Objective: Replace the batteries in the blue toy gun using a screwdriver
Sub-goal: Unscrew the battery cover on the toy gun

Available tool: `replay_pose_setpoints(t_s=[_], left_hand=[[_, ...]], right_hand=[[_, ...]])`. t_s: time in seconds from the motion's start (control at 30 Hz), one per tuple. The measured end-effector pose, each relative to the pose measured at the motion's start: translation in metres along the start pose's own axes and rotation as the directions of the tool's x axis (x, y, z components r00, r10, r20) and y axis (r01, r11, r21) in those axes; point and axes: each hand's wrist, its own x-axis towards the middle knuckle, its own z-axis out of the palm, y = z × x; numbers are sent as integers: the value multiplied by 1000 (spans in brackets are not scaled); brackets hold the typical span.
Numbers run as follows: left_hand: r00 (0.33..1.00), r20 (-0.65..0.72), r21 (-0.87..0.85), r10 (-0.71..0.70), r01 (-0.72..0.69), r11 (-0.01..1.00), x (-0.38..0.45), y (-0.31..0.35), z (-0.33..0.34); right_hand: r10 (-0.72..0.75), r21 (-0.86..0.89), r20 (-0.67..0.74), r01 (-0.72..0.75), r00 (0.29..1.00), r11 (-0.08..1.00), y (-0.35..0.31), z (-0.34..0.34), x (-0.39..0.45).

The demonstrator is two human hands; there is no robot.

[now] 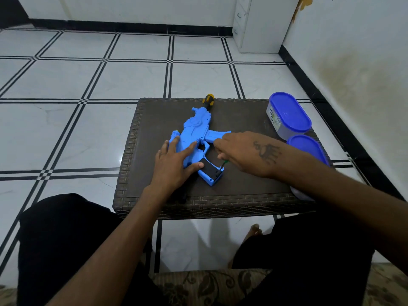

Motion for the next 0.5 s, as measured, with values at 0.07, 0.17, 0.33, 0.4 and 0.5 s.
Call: replay_pose_setpoints(t_s=[0.07, 0.17, 0.33, 0.4, 0.5], left_hand=[[999, 34, 2, 21, -21, 1000, 0, -5, -4], [998, 39, 74, 58, -61, 995, -1, -12, -8], [999, 13, 53, 53, -53, 997, -3, -8, -9], [998, -17, 16, 55, -55, 998, -5, -7, -9], [999, -26, 0, 41, -42, 999, -7, -5, -10]], right_hand=[[-35, 45, -33, 37, 999, 998, 1, -1, 2], [-32, 152, -117, 49, 993, 987, 3, -1, 6], [26, 279, -231, 41, 973, 959, 1, 6, 6], [43, 331, -282, 55, 958, 942, -2, 9, 4], [93, 401, -335, 53, 938, 915, -11, 11, 2]])
